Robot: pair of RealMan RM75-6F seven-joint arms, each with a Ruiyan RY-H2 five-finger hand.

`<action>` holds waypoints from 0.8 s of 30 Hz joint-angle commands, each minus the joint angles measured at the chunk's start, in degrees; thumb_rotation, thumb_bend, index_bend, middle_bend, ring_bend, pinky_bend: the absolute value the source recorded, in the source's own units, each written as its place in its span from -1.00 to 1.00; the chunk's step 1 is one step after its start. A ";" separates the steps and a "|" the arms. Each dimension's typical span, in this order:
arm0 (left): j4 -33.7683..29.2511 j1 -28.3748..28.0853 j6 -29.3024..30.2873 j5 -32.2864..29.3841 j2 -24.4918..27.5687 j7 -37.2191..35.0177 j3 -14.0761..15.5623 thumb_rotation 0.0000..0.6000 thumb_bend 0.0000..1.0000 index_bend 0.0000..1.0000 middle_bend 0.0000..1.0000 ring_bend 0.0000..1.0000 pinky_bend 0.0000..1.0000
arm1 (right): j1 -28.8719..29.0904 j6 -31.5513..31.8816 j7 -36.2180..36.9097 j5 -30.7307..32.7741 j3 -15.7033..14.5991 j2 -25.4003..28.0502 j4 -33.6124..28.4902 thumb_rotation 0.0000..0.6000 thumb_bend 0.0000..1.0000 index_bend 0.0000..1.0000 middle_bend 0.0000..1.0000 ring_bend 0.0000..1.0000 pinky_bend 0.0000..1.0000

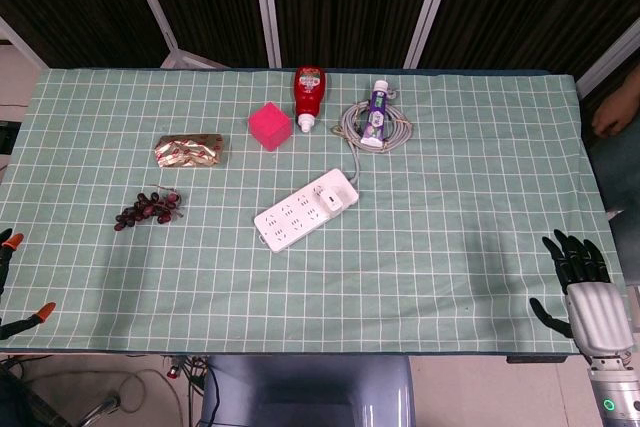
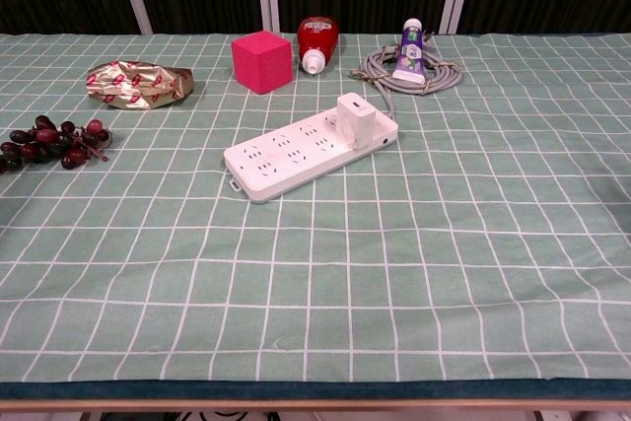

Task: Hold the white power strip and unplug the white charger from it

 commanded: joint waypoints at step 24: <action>-8.86 -7.90 -7.61 5.58 0.78 10.83 -0.87 1.00 -0.36 -1.00 -1.00 -1.00 -0.96 | 0.75 -3.52 -0.42 2.36 0.05 2.32 -2.48 1.00 -0.34 -1.00 -1.00 -1.00 -1.00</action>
